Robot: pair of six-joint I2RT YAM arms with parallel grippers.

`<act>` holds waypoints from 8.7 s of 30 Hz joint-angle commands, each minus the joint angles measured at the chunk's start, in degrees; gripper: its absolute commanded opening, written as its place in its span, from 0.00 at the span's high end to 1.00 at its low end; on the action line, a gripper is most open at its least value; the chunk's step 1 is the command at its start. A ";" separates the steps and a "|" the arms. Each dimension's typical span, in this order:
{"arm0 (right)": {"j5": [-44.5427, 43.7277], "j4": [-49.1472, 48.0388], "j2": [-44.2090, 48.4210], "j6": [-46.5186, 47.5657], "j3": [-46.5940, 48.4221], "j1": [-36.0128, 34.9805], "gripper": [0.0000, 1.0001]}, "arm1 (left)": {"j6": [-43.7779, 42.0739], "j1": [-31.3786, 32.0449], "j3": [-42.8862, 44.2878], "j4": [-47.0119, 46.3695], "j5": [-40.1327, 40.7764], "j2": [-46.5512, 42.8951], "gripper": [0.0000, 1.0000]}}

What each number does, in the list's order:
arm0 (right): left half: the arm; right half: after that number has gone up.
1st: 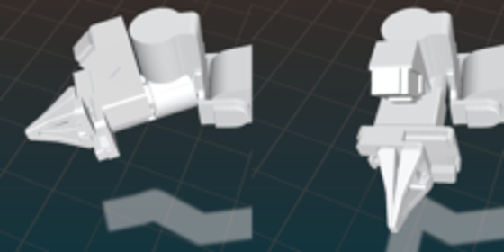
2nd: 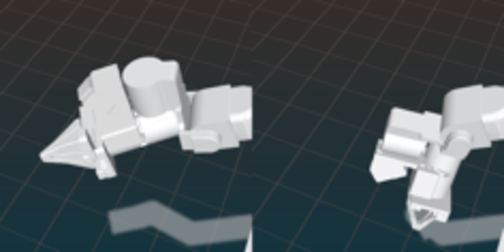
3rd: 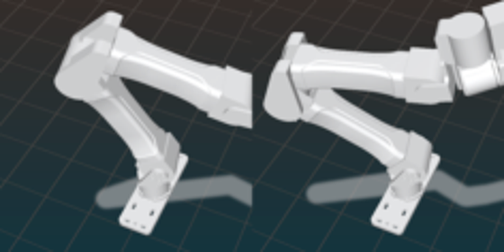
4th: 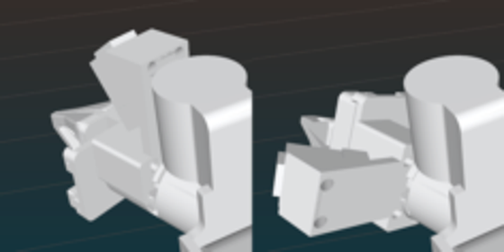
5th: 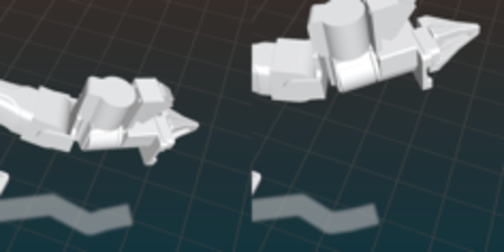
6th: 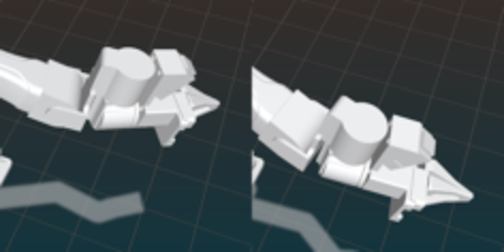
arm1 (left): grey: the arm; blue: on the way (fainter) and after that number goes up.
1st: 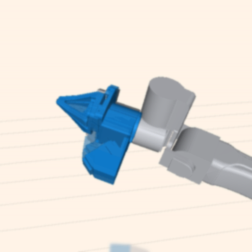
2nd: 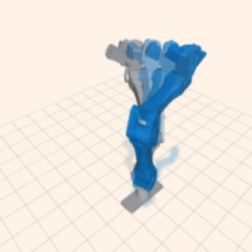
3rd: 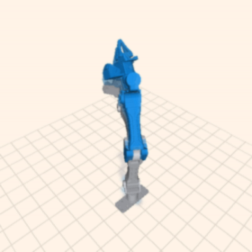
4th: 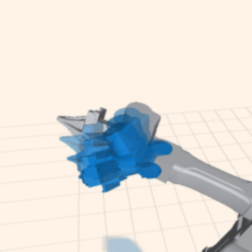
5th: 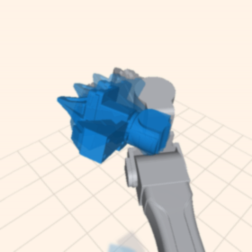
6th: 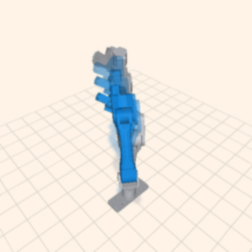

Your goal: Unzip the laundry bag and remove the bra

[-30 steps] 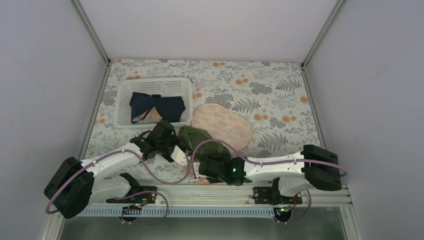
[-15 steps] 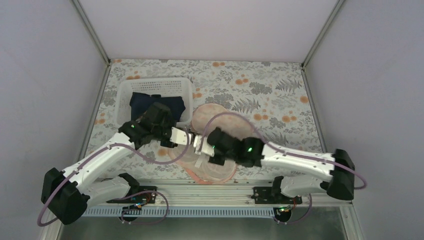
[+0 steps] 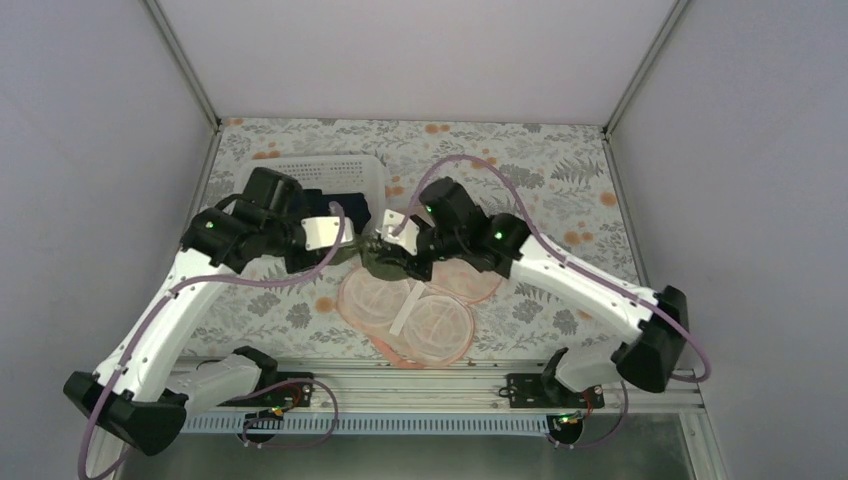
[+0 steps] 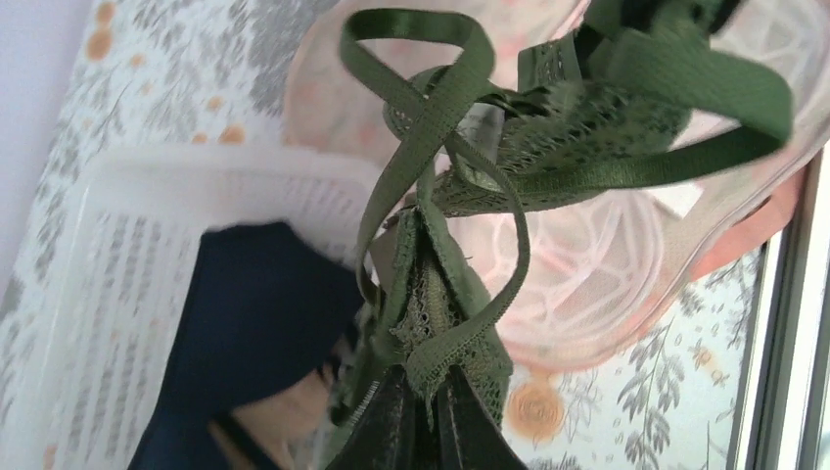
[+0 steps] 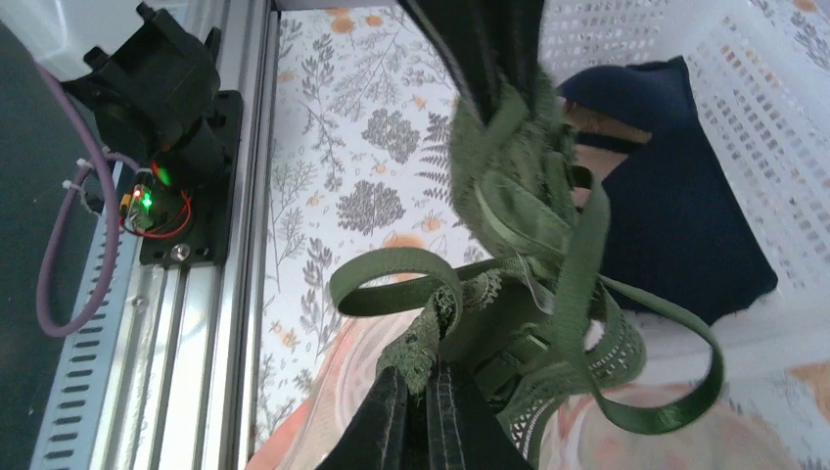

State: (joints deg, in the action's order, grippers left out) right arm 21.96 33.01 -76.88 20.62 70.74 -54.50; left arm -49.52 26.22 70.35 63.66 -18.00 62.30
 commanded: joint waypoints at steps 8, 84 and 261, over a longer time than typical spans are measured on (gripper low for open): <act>16.37 -5.11 -23.29 8.01 23.72 5.80 0.96 | -1.08 -12.71 0.11 -0.04 14.16 -5.12 0.98; -16.88 -3.87 -23.08 -26.94 21.12 34.04 0.02 | 23.39 -32.81 11.43 -44.65 4.19 29.75 0.38; -15.52 -77.43 13.02 -18.92 -48.81 53.89 0.00 | 43.73 -36.50 -55.21 -104.68 1.71 -7.75 0.00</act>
State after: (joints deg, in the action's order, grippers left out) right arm 5.28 -30.41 -65.23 -2.66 26.98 -1.72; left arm -6.00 -10.13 20.69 -22.85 -10.41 54.46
